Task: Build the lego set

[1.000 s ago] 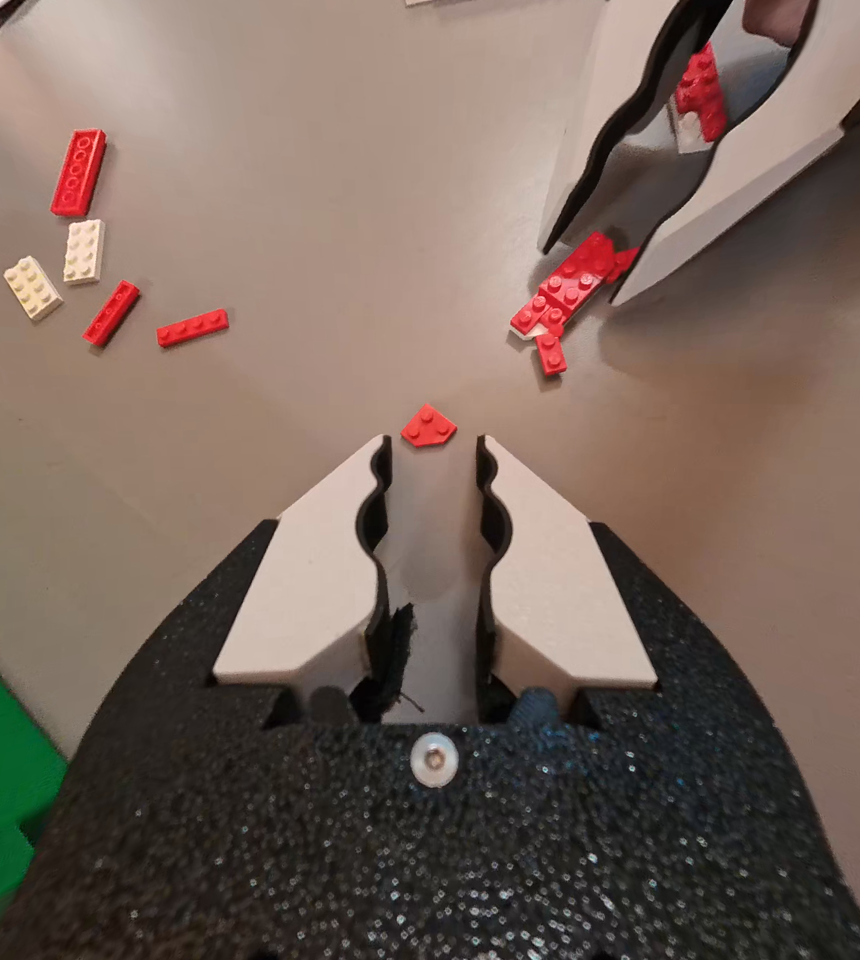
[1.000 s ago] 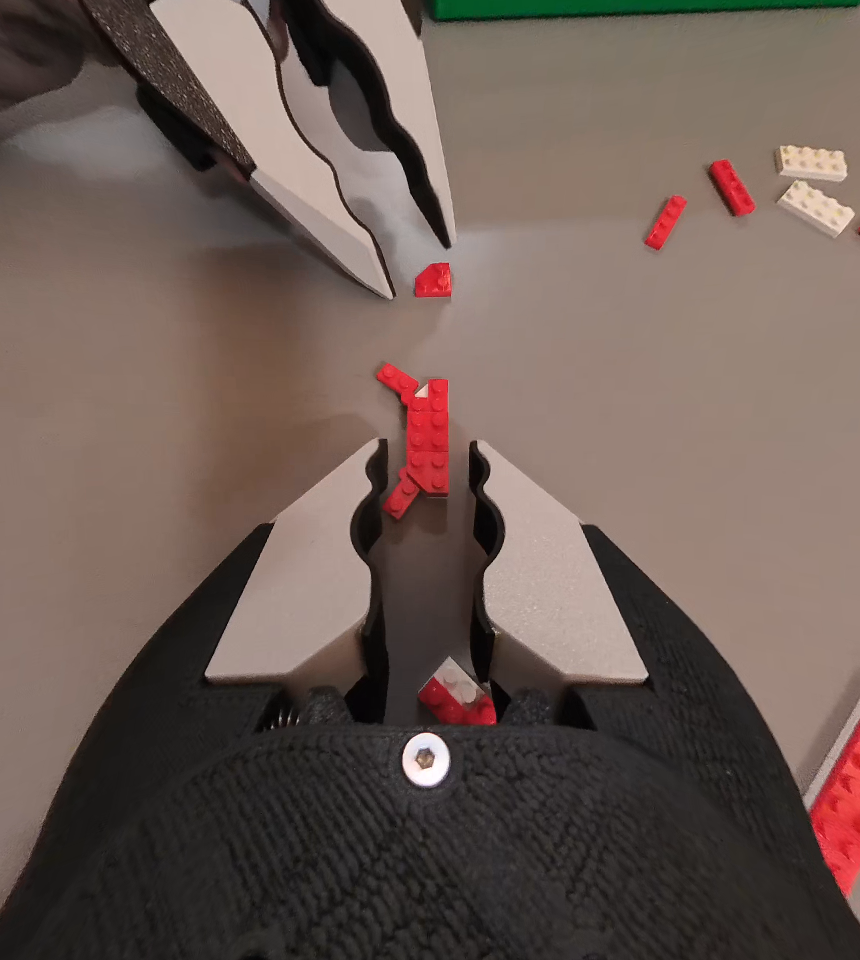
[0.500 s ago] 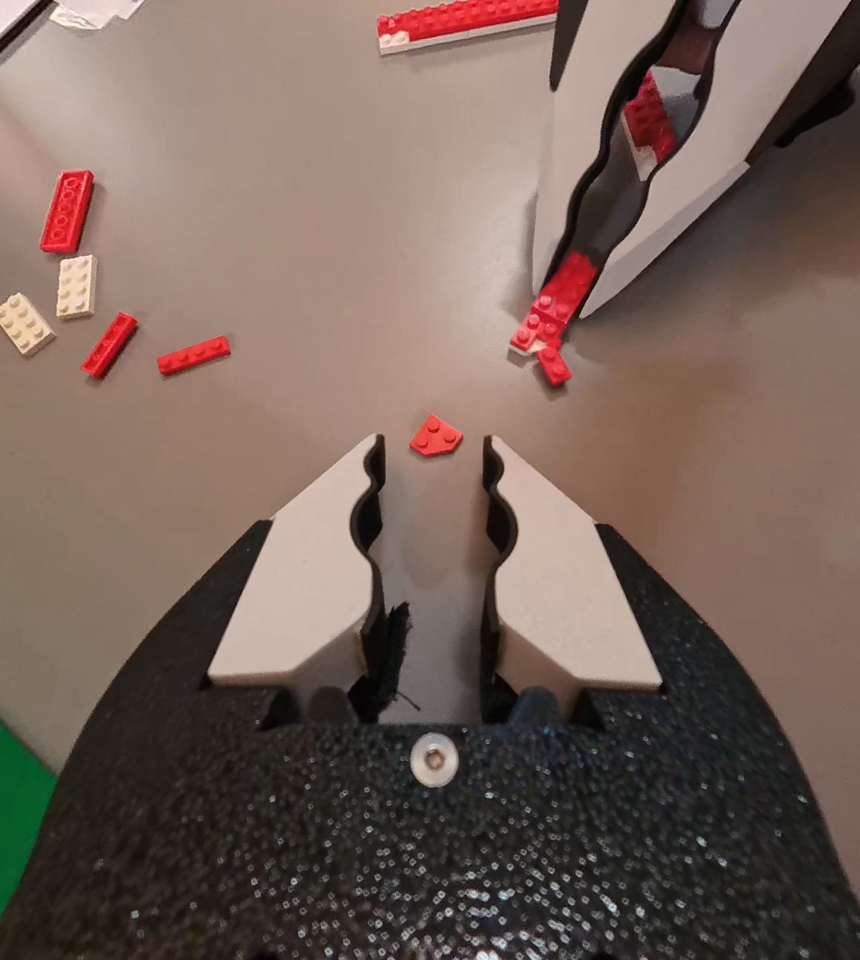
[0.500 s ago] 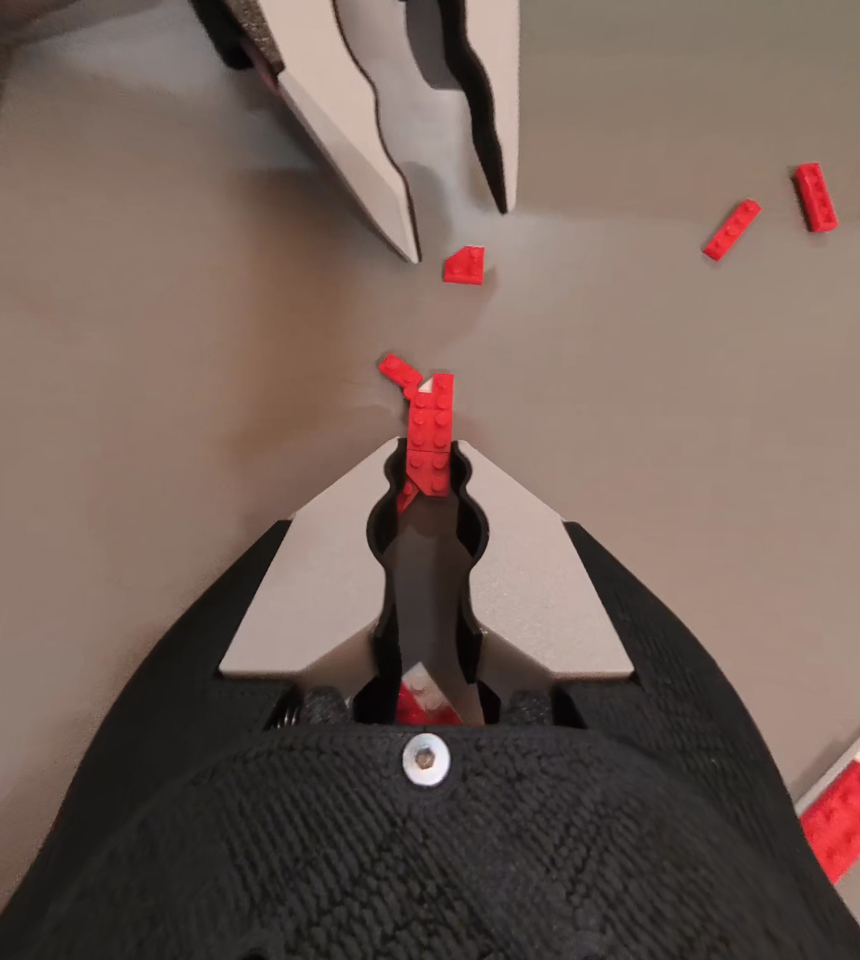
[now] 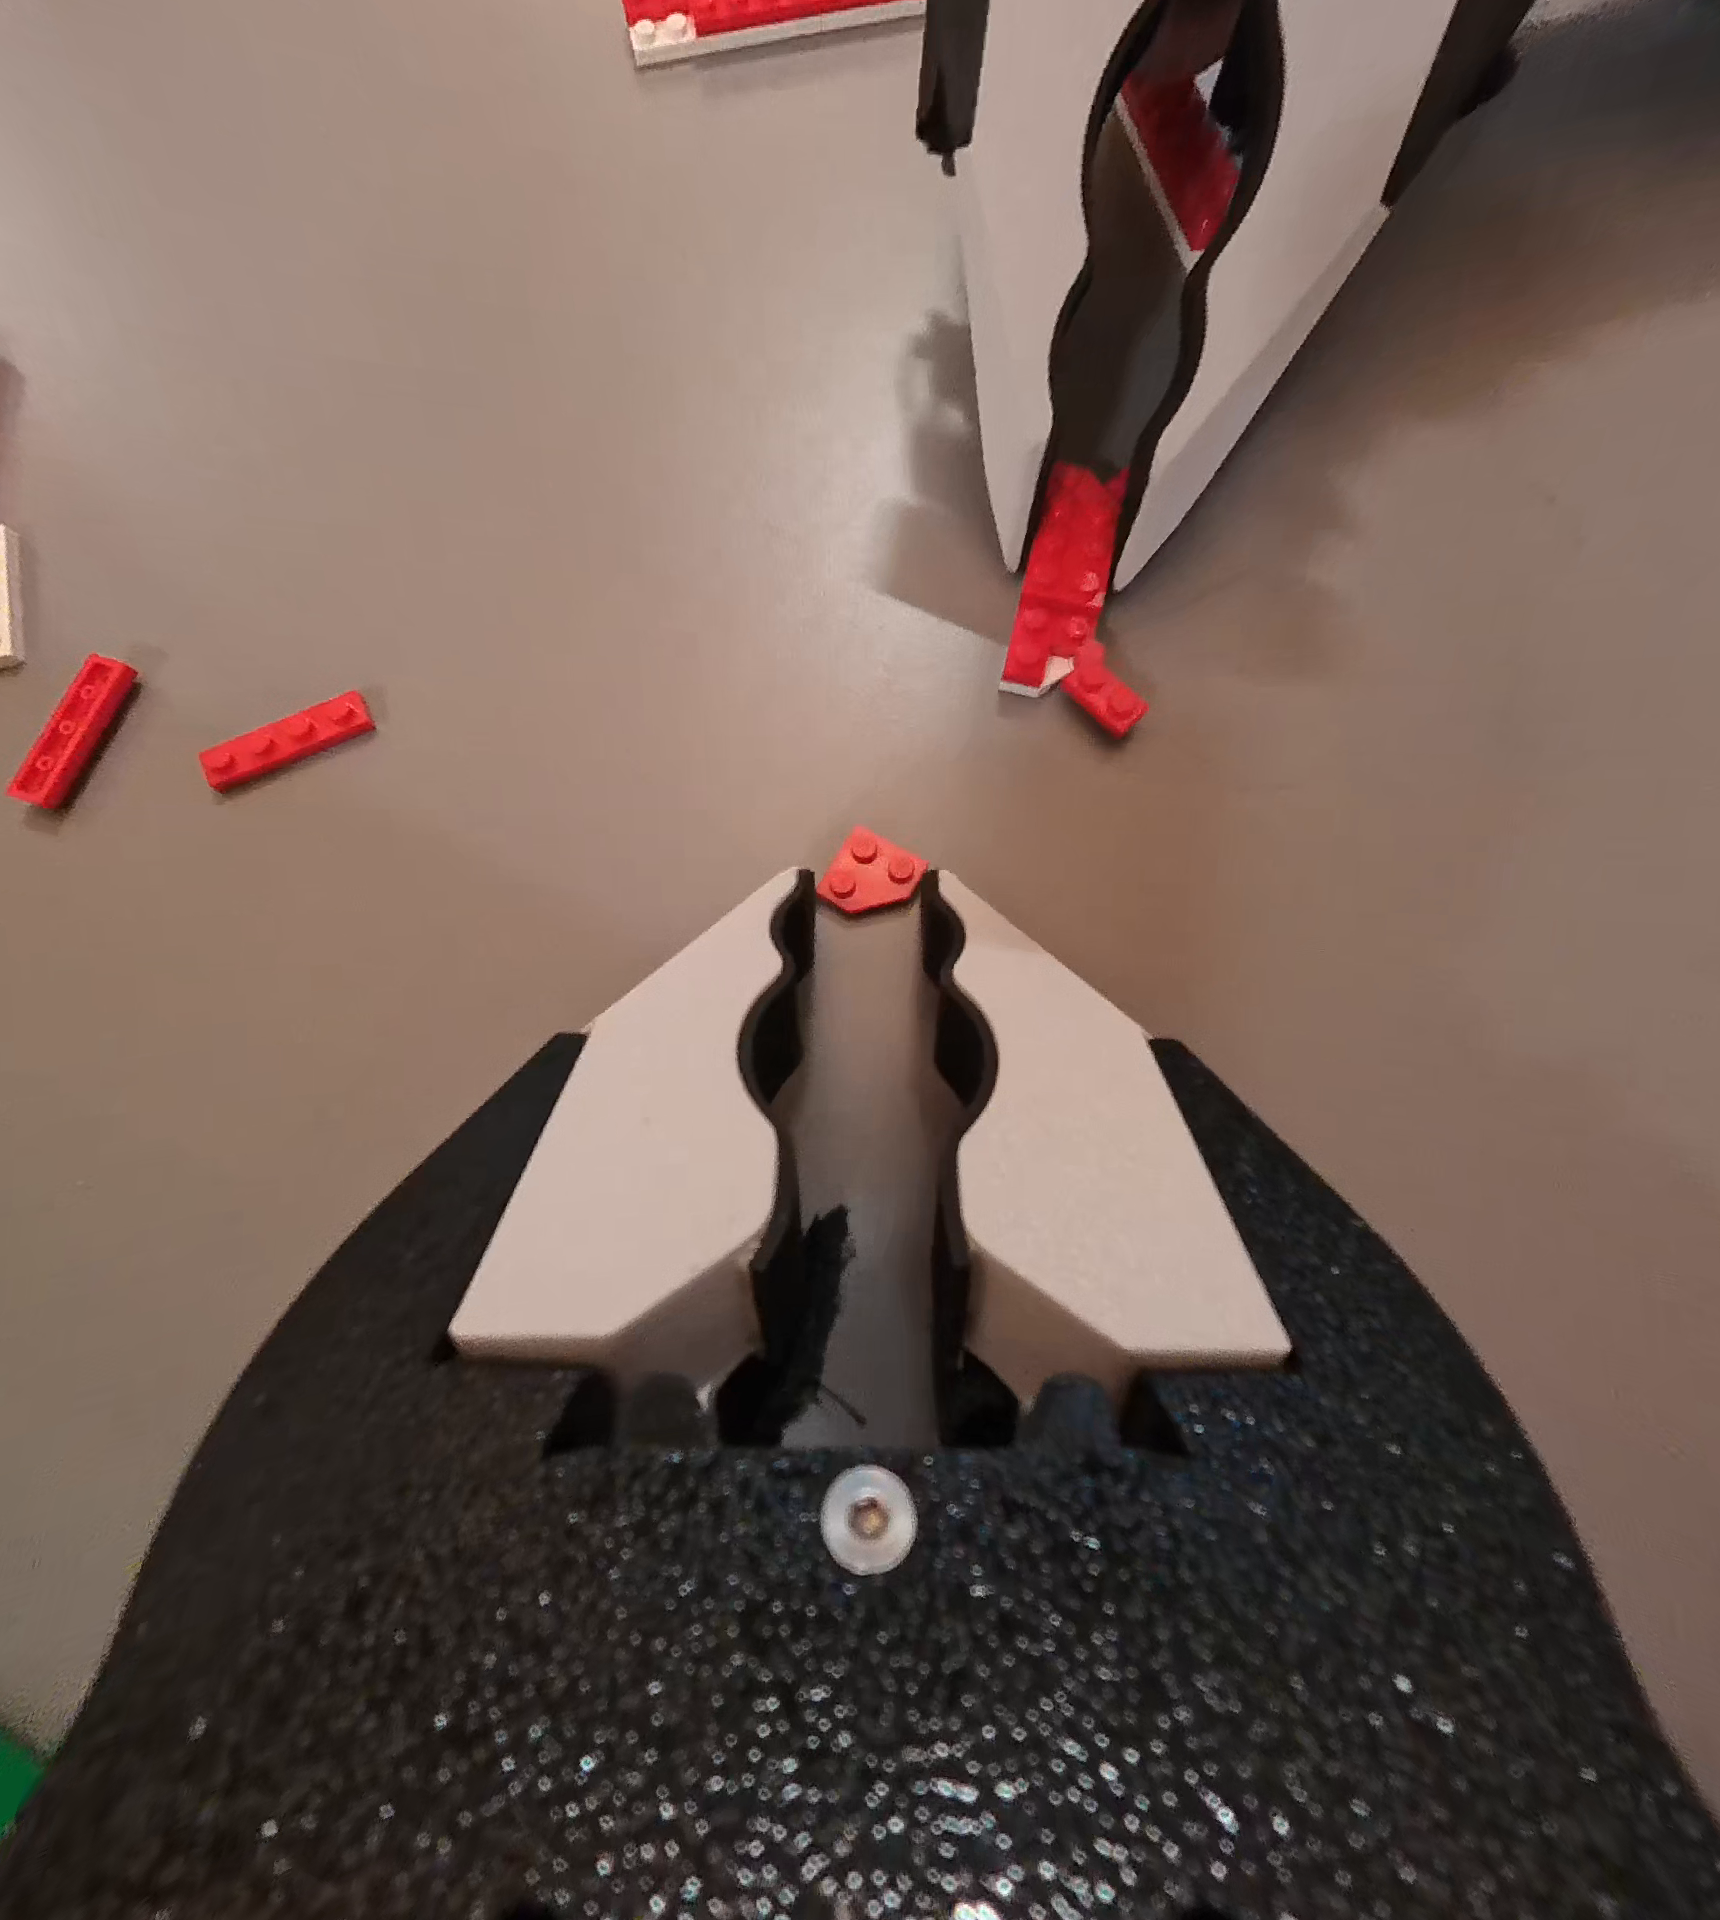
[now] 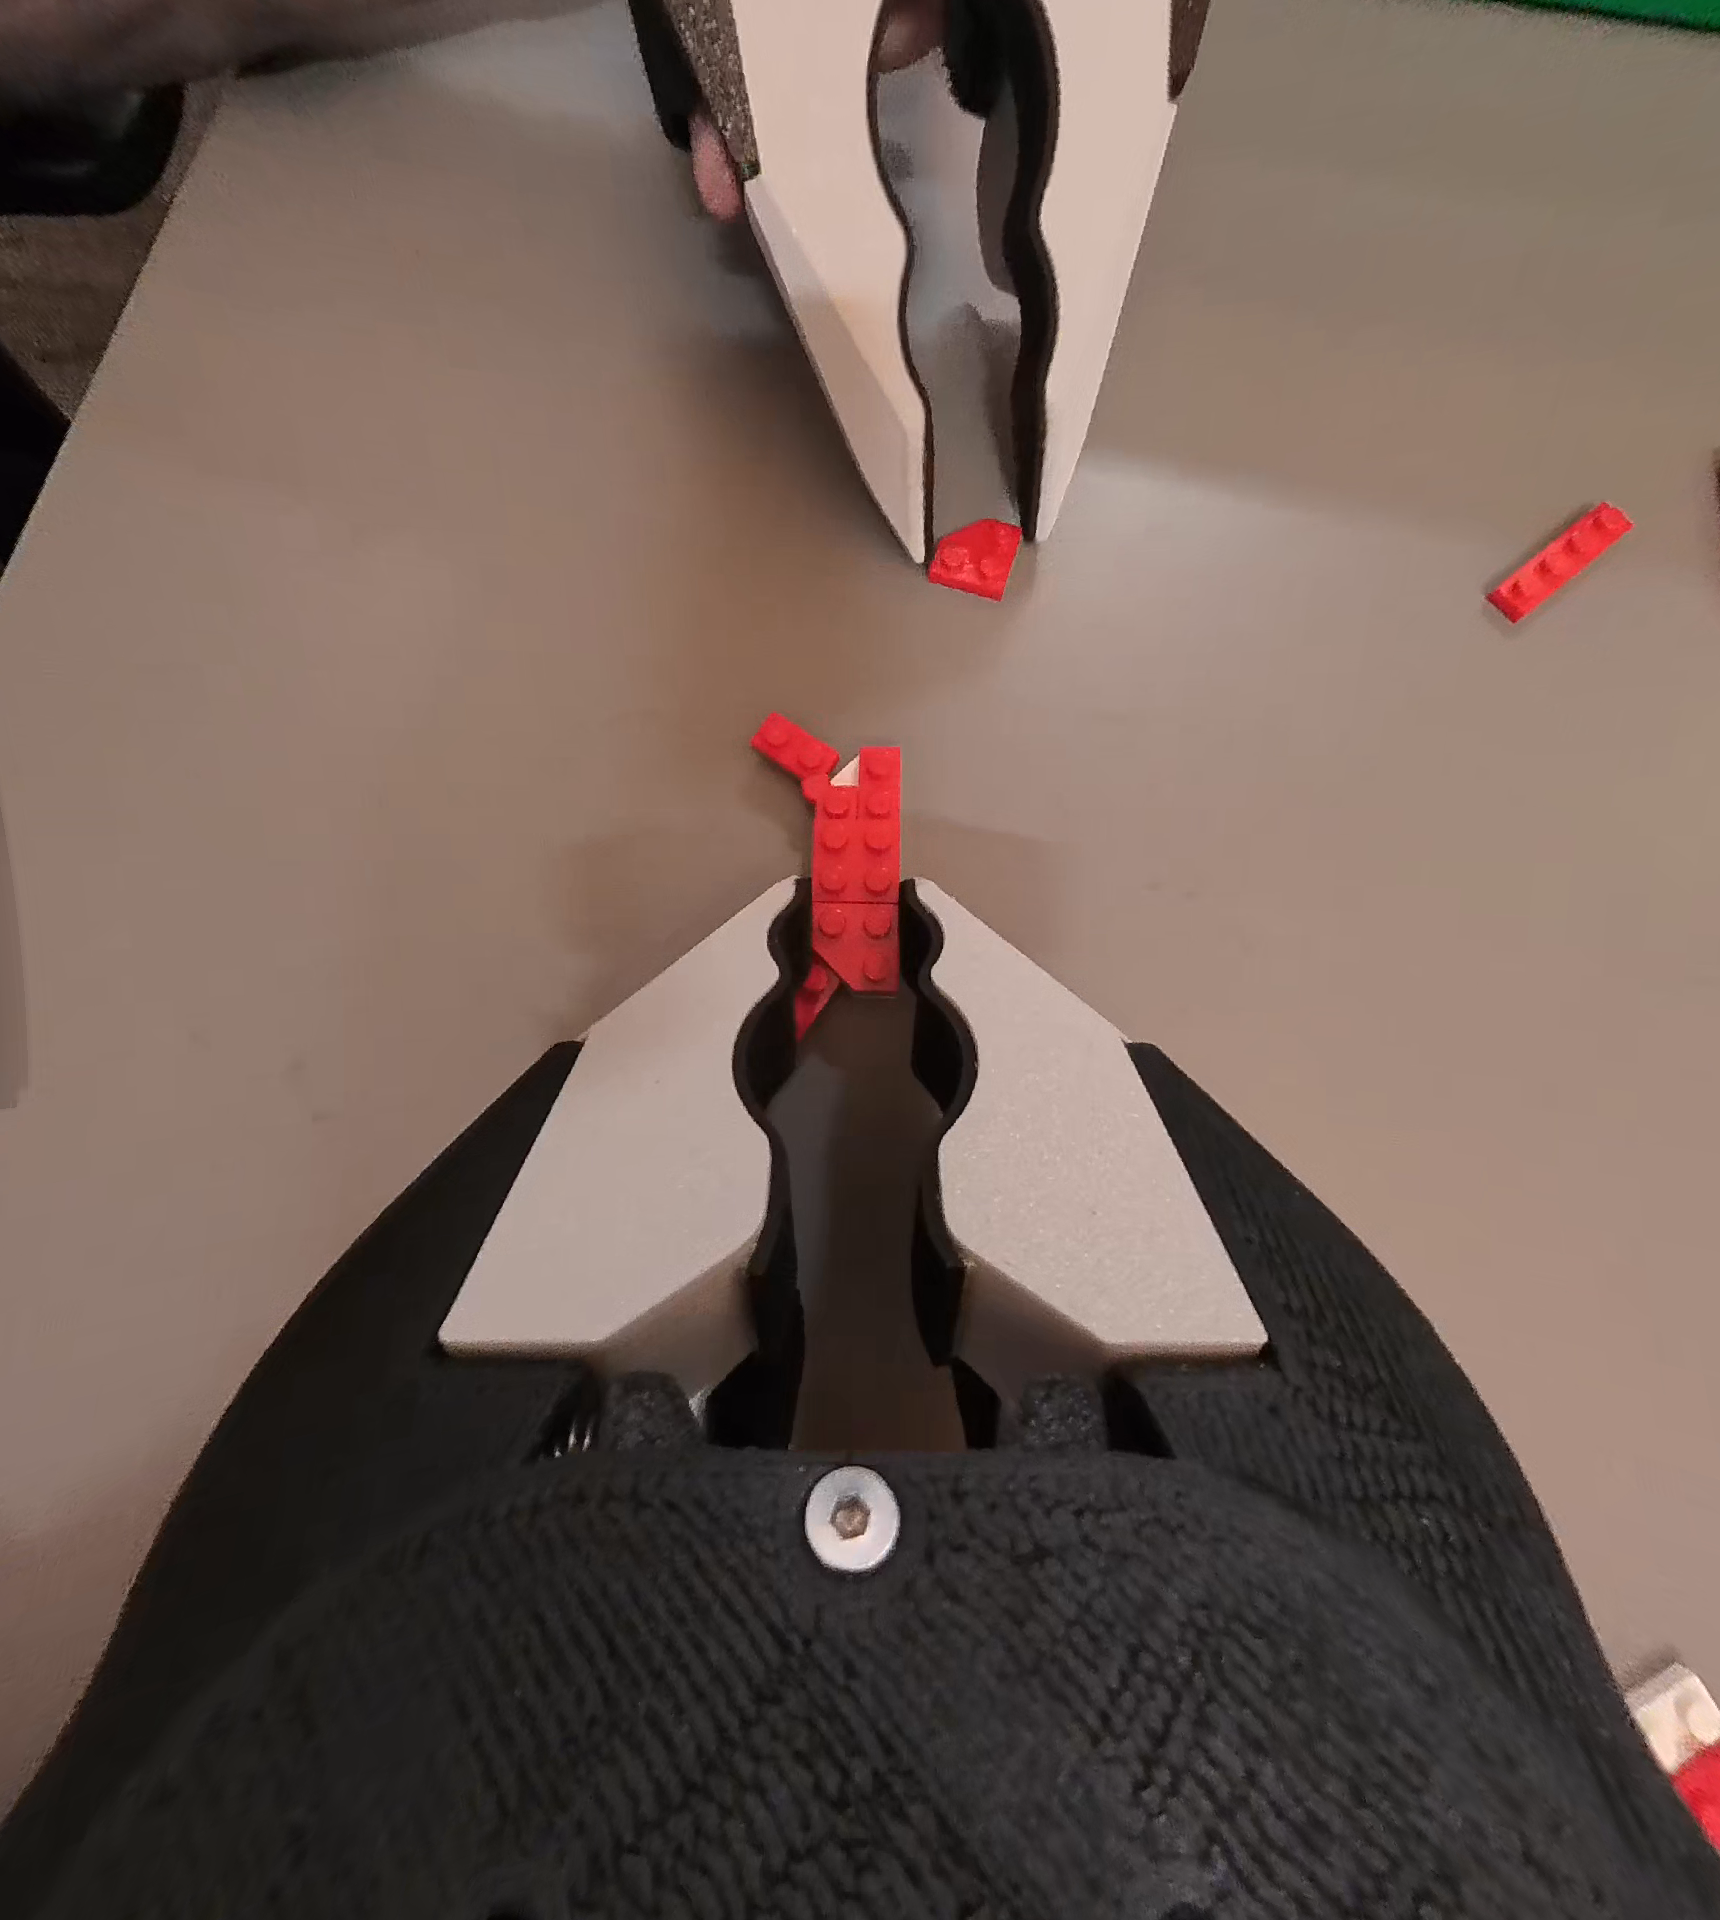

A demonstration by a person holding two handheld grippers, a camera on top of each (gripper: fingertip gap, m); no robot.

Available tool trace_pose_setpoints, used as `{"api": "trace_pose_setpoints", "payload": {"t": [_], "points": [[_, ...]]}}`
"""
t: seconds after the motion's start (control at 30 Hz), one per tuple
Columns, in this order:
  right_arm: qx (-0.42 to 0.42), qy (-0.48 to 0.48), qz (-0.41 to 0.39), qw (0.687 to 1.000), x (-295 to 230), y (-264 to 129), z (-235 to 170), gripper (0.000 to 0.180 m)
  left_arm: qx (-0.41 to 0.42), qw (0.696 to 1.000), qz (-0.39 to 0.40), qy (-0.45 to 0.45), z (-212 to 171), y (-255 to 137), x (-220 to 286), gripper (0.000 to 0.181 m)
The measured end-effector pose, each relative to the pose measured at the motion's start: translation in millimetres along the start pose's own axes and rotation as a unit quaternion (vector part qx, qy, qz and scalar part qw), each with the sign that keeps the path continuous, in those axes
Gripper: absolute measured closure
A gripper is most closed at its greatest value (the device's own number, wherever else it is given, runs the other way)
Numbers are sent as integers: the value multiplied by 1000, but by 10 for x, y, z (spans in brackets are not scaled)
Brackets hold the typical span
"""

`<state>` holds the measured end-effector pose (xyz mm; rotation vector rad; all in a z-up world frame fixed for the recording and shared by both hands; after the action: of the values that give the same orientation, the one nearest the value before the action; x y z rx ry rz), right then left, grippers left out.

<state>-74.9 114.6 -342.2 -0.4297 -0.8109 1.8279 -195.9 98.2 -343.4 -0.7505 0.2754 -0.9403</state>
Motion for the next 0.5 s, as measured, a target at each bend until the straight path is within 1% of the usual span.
{"api": "trace_pose_setpoints", "payload": {"t": [0.13, 0.23, 0.33, 0.37, 0.5], "points": [[-1, -6, -5, 1000, -3, 5, 3, 165, 7, 1000, -6, 2, 10, 19, 16, 164], [0, -7, -7, 1000, -4, 6, 4, 165, 10, 1000, -13, 19, 24, 40, 66, 165], [2, -7, -9, 1000, -4, 8, 4, 165, 13, 999, 2, 29, 55, 52, 92, 165], [2, -7, -9, 1000, -5, 10, 6, 165, 19, 999, 12, 27, 85, 45, 90, 165], [13, 5, -7, 1000, -1, 33, 26, 165, 55, 998, -9, 8, 254, -6, 247, 165]]}}
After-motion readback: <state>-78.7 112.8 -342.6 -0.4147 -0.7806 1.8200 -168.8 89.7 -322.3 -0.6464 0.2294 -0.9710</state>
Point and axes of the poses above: each gripper's, where its closed fingertips meet, y out along the fingers, z out of its top, x = y × z across the jaws, the point moved 4 cm from there along -y, back along the fingers, and after that the axes turned 8 degrees about -y, right-handed, at the moved point
